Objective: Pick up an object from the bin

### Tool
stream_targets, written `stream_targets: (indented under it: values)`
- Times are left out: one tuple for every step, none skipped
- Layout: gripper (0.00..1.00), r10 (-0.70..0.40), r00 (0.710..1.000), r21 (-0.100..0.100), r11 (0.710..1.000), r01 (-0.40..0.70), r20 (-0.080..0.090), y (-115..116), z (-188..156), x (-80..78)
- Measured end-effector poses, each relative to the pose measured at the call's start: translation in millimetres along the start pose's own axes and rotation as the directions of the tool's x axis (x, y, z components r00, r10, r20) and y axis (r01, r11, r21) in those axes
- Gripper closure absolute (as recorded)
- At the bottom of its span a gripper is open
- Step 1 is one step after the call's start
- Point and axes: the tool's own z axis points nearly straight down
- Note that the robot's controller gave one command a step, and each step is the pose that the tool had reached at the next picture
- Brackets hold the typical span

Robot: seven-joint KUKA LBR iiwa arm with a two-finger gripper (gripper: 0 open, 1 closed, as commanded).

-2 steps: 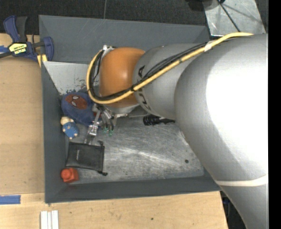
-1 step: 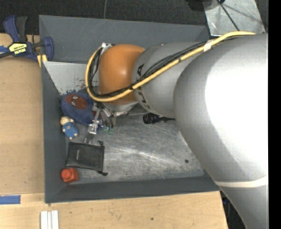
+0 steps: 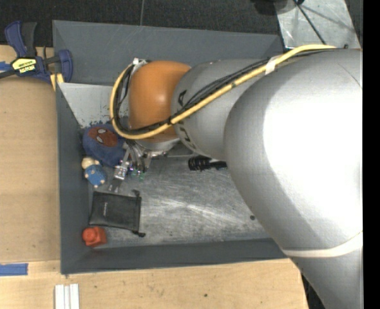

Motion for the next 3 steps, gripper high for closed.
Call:
stream_targets:
  values:
    - [0.00, -0.001, 1.000, 0.006, 1.000, 0.001, -0.008, 1.6, -4.0, -1.9]
    - [0.00, 0.048, 0.999, 0.004, 0.999, -0.048, -0.002, 5.6, -0.3, 1.7]
    - [1.00, 0.051, 0.998, -0.005, 0.999, -0.051, 0.020, 5.6, -5.1, -5.2]
